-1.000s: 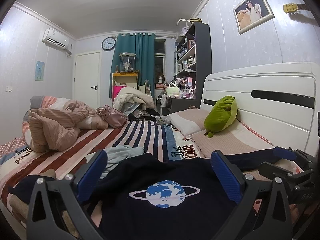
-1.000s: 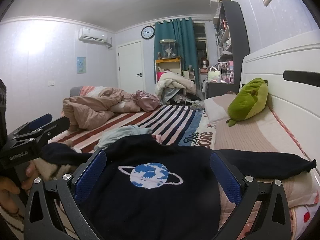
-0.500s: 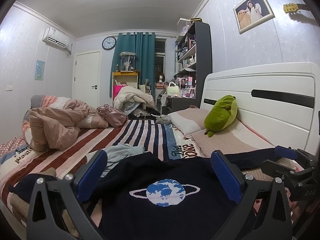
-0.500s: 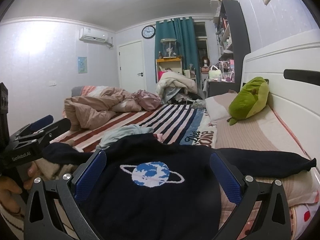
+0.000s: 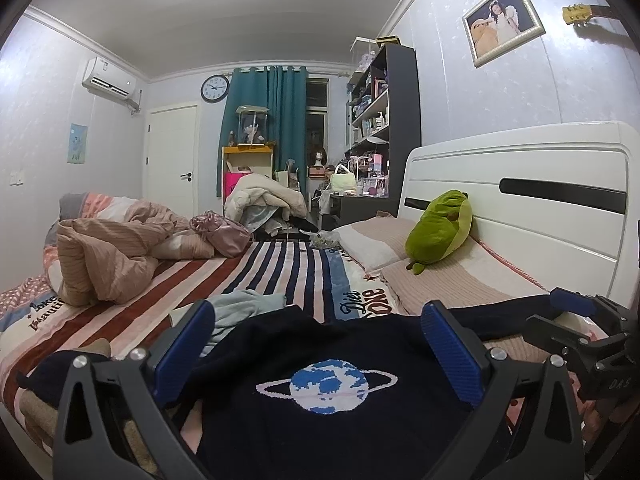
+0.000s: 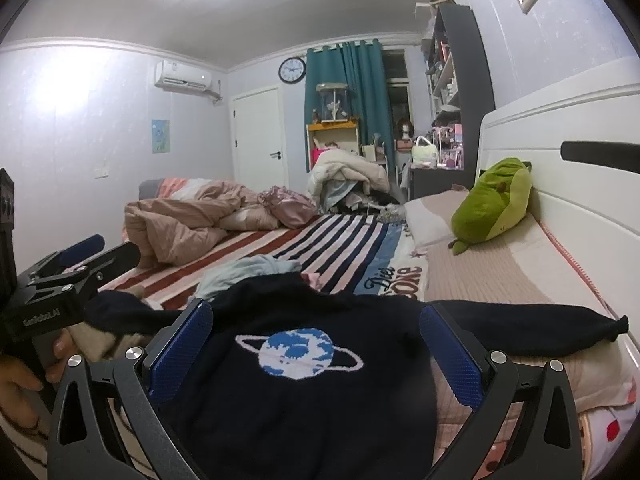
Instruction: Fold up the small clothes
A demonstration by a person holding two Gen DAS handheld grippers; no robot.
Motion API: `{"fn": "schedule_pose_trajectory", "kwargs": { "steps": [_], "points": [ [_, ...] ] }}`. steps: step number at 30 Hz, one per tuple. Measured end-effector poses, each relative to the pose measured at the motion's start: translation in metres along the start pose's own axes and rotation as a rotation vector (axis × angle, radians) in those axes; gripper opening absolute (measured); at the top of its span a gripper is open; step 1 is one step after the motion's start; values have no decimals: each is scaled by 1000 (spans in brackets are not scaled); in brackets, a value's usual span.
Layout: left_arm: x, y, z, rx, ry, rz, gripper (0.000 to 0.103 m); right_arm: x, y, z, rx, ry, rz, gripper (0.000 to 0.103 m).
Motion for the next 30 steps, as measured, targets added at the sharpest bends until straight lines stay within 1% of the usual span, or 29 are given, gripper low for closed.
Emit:
{"fn": "schedule_pose_trajectory", "kwargs": {
  "steps": [13, 21, 25, 30],
  "points": [
    [-2, 0, 4, 8, 4, 2, 102, -4, 0, 8, 7, -1, 7, 103],
    [8, 5, -3, 2, -10, -36, 102, -1, 5, 12, 26, -12, -12, 103],
    [25, 19, -8, 0, -21, -97, 102, 13, 11, 22, 29, 14, -44, 103],
    [53, 36, -19, 8, -35, -180, 102, 56, 25, 45, -8, 98, -135, 103]
  ]
}}
Point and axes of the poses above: each gripper's, at about its wrist camera, not at the fingertips, and y roughly the way its jaws point, z to its right, x to its underside, the point moved 9 cm from there along y, roughly the way its jaws point, and after that the axes turned 3 degrees about -y, right-handed, at the moved point
